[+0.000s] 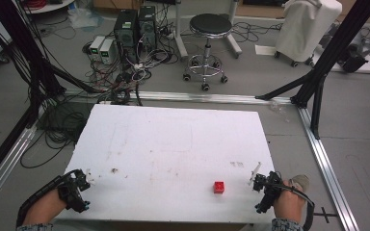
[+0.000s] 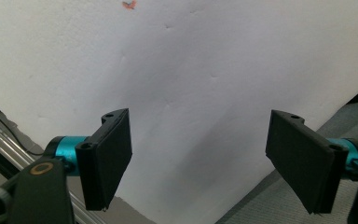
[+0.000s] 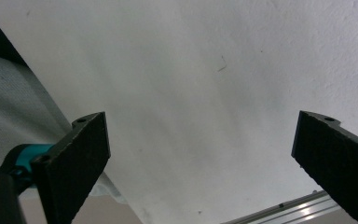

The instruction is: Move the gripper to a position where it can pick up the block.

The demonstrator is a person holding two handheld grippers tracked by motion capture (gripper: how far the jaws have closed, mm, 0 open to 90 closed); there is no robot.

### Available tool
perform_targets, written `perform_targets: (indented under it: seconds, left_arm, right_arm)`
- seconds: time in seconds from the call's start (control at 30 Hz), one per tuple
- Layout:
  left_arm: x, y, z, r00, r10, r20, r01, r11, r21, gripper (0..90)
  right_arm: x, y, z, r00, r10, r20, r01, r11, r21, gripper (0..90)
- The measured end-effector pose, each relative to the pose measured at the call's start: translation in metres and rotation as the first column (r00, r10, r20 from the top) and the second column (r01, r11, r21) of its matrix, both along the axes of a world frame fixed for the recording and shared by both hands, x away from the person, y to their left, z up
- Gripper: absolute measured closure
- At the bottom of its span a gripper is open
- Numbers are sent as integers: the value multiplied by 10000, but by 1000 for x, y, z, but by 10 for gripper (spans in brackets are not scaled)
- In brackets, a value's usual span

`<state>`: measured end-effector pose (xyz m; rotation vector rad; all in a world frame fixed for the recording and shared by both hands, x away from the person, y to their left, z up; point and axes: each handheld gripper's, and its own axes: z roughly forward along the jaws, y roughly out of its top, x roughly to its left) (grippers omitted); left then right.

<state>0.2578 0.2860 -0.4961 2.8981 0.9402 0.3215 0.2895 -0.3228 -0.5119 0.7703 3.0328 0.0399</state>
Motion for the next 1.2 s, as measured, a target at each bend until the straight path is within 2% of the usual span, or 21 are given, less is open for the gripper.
perform_targets:
  seconds: [0.13,0.4,0.47,0.73,0.8,0.93,1.03,1.2]
  left_arm:
    - [0,0,0,10000,-6,3,6,10000,-20,228]
    - [0,3,0,9999,71,92,-71,9999,-81,228]
    - [0,3,0,9999,73,97,-72,9999,-84,228]
    - [0,0,0,9999,-43,134,45,9999,-125,228]
    - [0,-1,0,9999,-72,132,73,9999,-105,228]
    - [1,-2,-1,9999,-93,98,93,9999,-62,228]
    - [1,-2,-1,9999,-74,96,74,9999,-70,228]
    - [1,-1,-2,9999,-70,96,71,9999,-93,228]
  right_arm:
    - [1,0,-1,10000,8,28,-8,10000,-28,34]
    - [3,2,-5,9996,206,-201,-205,9998,32,34]
    - [3,2,-3,9999,112,-104,-110,9998,153,34]
    - [5,-6,1,9985,546,94,-550,9971,519,34]
    - [7,-8,1,9950,995,63,-997,9935,542,34]
    - [10,-7,3,9908,1333,246,-1344,9895,537,34]
    - [14,-3,7,9837,1753,410,-1772,9830,480,34]
    - [22,5,13,9750,2192,354,-2202,9750,290,34]
